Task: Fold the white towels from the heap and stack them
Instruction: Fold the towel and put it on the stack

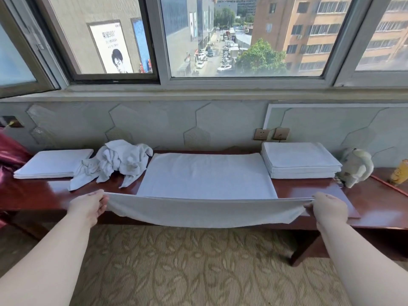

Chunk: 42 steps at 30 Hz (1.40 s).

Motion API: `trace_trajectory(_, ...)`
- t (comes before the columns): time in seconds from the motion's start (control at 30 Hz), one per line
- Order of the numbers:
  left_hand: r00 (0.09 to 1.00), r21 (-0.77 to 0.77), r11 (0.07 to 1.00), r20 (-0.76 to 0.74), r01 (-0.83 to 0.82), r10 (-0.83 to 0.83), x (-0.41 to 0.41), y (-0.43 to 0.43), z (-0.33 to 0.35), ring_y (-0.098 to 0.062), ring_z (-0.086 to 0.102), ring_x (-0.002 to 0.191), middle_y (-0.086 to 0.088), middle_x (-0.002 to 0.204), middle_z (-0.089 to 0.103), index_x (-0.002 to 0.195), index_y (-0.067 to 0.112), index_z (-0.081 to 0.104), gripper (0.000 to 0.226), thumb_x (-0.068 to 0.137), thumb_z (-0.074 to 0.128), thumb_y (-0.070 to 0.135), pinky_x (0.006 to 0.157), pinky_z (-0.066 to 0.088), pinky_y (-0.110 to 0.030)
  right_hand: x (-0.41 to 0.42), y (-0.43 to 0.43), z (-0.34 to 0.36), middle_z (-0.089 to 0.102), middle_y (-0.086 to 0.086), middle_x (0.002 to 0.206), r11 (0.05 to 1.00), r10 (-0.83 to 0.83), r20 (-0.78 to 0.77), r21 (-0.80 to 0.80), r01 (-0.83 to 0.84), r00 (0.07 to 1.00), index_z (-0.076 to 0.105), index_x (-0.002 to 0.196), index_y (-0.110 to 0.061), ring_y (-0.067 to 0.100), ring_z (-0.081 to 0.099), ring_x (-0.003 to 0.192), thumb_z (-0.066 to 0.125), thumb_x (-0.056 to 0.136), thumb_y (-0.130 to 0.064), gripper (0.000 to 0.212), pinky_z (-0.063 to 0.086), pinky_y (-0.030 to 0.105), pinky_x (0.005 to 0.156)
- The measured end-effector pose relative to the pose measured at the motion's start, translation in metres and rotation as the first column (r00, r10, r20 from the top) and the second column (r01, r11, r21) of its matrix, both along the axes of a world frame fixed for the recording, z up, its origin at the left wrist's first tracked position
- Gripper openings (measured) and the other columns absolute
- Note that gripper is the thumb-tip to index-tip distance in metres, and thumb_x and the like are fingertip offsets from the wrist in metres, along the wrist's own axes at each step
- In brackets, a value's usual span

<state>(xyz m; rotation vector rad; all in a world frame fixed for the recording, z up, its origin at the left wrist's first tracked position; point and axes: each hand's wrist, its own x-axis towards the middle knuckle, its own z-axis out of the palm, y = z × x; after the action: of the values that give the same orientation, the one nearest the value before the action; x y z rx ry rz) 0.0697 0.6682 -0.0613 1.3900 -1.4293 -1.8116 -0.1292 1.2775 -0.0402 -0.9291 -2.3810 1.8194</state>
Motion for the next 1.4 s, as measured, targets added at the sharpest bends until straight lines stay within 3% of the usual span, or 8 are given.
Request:
trace_trajectory(0.13,0.997,-0.011,1.0,-0.074,0.011,-0.012,-0.02,0.006,0.005,0.001,0.071,0.057,-0.002,0.093,0.069,0.1,0.016,0.06,0.01,0.108,0.056,0.018,0.054,0.055,-0.013,-0.022,-0.014,0.004,0.076,0.015,0.08,0.991,-0.002,-0.105,-0.136,-0.013,0.994,0.069,0.085,-0.01,0.029,0.072,0.077,0.06,0.091,-0.015,0.011,0.061,0.039,0.083)
trace_trajectory(0.3,0.994,0.002,0.996,-0.068,0.085,-0.085,-0.067,-0.009,0.003,0.003,0.07,0.056,0.01,0.065,0.075,0.096,0.018,0.058,0.016,0.11,0.051,0.021,0.075,0.047,-0.026,-0.069,-0.026,-0.012,0.077,0.004,0.085,0.991,0.132,-0.117,0.018,-0.131,0.984,0.075,0.087,-0.015,0.027,0.073,0.093,0.069,0.082,-0.024,0.012,0.057,0.041,0.09)
trace_trajectory(0.4,0.992,0.02,0.995,-0.091,0.095,-0.093,-0.106,-0.028,-0.005,0.001,0.072,0.063,0.006,0.072,0.076,0.101,0.017,0.059,0.01,0.109,0.054,0.021,0.079,0.048,-0.025,-0.1,-0.051,-0.009,0.073,0.004,0.094,0.981,0.173,-0.1,0.109,-0.162,0.98,0.07,0.092,-0.02,0.028,0.066,0.094,0.069,0.086,-0.02,0.006,0.052,0.041,0.091)
trace_trajectory(0.6,0.988,0.025,0.993,-0.108,0.117,-0.114,-0.207,-0.073,-0.02,0.002,0.071,0.059,0.009,0.066,0.074,0.108,0.013,0.057,0.008,0.11,0.049,0.016,0.074,0.052,-0.021,-0.196,-0.096,-0.017,0.074,0.005,0.096,0.937,0.178,-0.044,0.314,-0.155,0.983,0.071,0.099,-0.025,0.034,0.07,0.098,0.059,0.07,-0.038,0.034,0.056,0.049,0.095)
trace_trajectory(0.7,0.991,0.04,0.991,-0.038,0.126,-0.125,-0.25,-0.098,-0.034,-0.007,0.07,0.072,-0.004,0.089,0.07,0.113,0.007,0.057,0.009,0.109,0.051,0.013,0.077,0.054,-0.024,-0.229,-0.126,-0.016,0.073,0.015,0.106,0.884,0.196,-0.016,0.436,-0.17,0.98,0.073,0.114,-0.015,0.038,0.066,0.105,0.062,0.087,-0.022,0.03,0.051,0.044,0.096)
trace_trajectory(0.83,0.983,0.058,0.985,0.07,0.165,-0.169,-0.292,-0.129,-0.057,-0.014,0.071,0.085,-0.012,0.103,0.072,0.121,0.001,0.059,0.018,0.108,0.054,0.013,0.085,0.055,-0.03,-0.266,-0.141,-0.036,0.074,0.018,0.111,0.833,0.177,0.045,0.525,-0.174,0.983,0.074,0.111,-0.012,0.039,0.065,0.108,0.06,0.095,-0.021,0.023,0.049,0.043,0.093)
trace_trajectory(1.1,0.969,0.079,0.976,0.13,0.201,-0.21,-0.366,-0.155,-0.064,-0.016,0.073,0.092,-0.01,0.099,0.075,0.12,0.004,0.064,0.019,0.107,0.058,0.017,0.083,0.057,-0.029,-0.324,-0.166,-0.046,0.071,0.019,0.108,0.832,0.065,-0.011,0.553,-0.048,0.998,0.069,0.116,-0.01,0.042,0.062,0.107,0.044,0.092,-0.025,0.038,0.048,0.045,0.093)
trace_trajectory(1.4,0.97,0.14,0.985,0.208,0.098,-0.126,-0.43,-0.153,-0.108,-0.012,0.075,0.087,-0.015,0.109,0.075,0.126,-0.002,0.066,0.028,0.105,0.06,0.016,0.076,0.057,-0.023,-0.391,-0.181,-0.102,0.072,0.02,0.107,0.84,0.146,0.196,0.492,-0.226,0.97,0.073,0.116,-0.012,0.043,0.064,0.102,0.053,0.097,-0.019,0.029,0.049,0.043,0.089)
